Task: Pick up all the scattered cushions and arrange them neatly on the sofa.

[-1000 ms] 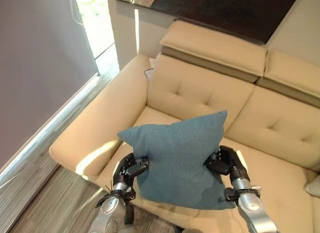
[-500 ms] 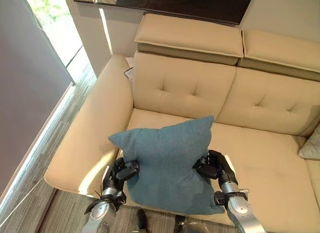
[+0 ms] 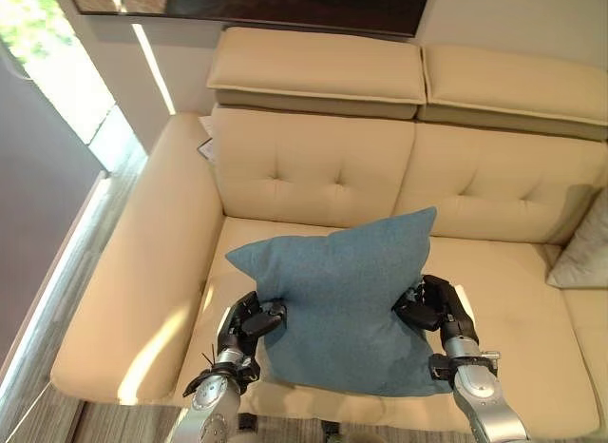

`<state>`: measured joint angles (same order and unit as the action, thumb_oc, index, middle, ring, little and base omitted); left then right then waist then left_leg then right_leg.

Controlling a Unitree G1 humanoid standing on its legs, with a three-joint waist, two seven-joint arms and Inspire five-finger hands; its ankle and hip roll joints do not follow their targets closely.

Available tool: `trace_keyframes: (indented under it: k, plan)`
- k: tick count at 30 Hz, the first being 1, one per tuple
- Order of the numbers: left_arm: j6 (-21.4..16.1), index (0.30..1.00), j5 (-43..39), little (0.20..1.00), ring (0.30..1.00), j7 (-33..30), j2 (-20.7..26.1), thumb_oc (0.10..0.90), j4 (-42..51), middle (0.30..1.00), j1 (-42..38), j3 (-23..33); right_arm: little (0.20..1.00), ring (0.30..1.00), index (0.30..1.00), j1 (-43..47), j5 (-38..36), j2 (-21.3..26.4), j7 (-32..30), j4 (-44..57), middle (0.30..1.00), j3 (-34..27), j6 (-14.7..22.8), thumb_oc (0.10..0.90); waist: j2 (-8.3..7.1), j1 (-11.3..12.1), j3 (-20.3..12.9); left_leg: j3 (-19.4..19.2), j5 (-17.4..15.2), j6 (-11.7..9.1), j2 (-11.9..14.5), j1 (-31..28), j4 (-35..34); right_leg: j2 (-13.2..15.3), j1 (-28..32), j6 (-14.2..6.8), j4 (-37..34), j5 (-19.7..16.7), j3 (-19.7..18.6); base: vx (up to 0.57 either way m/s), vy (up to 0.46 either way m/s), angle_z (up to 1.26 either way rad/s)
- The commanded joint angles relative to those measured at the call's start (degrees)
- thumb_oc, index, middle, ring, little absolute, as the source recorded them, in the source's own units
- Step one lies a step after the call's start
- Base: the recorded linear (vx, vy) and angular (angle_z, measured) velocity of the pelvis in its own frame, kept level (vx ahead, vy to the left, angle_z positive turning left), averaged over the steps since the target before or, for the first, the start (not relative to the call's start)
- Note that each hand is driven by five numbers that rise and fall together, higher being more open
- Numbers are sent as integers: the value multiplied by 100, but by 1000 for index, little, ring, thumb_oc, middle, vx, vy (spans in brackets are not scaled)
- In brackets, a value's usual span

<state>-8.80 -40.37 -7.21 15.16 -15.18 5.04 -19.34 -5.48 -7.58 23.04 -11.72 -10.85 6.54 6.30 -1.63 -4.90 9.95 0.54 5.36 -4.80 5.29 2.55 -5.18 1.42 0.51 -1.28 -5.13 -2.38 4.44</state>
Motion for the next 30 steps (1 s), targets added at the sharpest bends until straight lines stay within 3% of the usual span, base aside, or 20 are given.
trace_keyframes:
  k: [1, 9, 17, 24, 30]
  plan:
    - [-636, 300, 294, 300, 300, 537, -47, 400, 1078, 300, -490, -212, 300, 300, 300, 421, 118, -171, 67, 839, 300, 194, 709, 400, -23, 174, -591, -269, -585, -30, -146, 129, 231, 267, 5, -452, 367, 622, 115, 112, 160, -5]
    - [-769, 300, 358, 300, 300, 315, 40, 400, 1186, 300, -706, -78, 300, 300, 300, 659, 271, -243, -57, 789, 300, 231, 693, 400, -47, 203, -578, -572, -636, 143, -226, 93, 18, 382, -218, -623, 211, 368, -119, 30, 93, -15]
    - [-938, 300, 605, 300, 300, -56, 33, 400, 974, 300, -1588, -238, 300, 300, 300, 1396, 313, -408, -514, 277, 300, 332, 777, 400, -71, 164, -518, -730, -573, 162, -204, 786, 18, 393, -1006, -792, 13, 47, -235, -89, -1, -19]
    - [-1146, 300, 960, 300, 300, -497, -37, 400, 551, 300, -2819, -590, 300, 300, 300, 2440, 335, -425, -1053, -199, 300, 535, 846, 400, 9, 94, -504, -636, -338, 44, -166, 1519, 18, 380, -1747, -836, 13, -108, -153, -67, -35, -3]
    - [-1385, 300, 940, 300, 300, -1085, 127, 400, -357, 300, -4767, -879, 300, 300, 300, 4322, 79, -120, -1583, -1142, 300, 821, 882, 400, 79, 119, -447, -520, -106, -34, -190, 2163, 18, 363, -2353, -823, 13, -253, -142, -40, -37, -3]
